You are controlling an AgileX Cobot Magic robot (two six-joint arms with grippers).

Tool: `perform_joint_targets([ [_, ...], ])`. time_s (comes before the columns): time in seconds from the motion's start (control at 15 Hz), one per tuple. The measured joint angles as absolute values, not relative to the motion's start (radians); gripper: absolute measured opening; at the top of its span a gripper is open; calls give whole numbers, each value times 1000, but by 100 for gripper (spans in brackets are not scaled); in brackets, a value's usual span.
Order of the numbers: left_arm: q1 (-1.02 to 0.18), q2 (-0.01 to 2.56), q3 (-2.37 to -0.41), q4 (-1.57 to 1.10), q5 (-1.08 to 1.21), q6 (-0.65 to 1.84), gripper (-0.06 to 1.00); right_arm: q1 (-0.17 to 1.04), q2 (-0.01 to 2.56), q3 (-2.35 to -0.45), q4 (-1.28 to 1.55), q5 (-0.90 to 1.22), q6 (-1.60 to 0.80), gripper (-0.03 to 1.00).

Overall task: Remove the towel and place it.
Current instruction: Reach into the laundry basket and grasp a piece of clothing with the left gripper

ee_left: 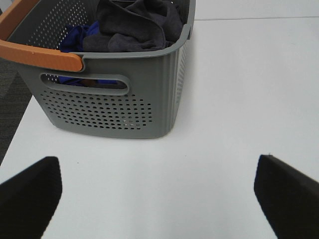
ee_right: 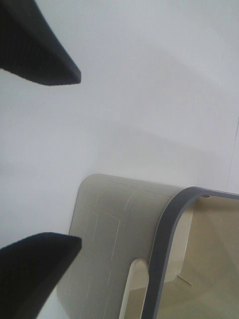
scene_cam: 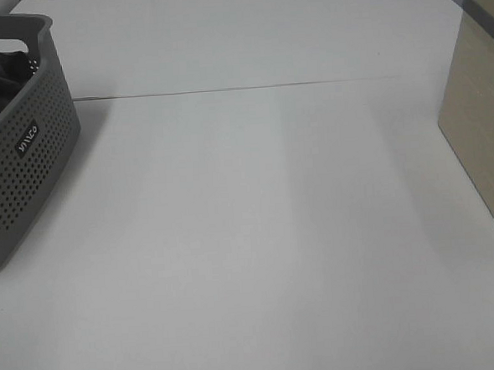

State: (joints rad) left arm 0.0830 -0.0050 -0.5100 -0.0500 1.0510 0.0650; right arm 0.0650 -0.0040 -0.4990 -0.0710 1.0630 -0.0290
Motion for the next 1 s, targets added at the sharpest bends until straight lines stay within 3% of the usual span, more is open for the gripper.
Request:
perform_joint_targets([
  [1.0, 83, -5, -510, -50, 1051, 65, 99, 65, -4, -499, -71, 1063, -29, 79],
])
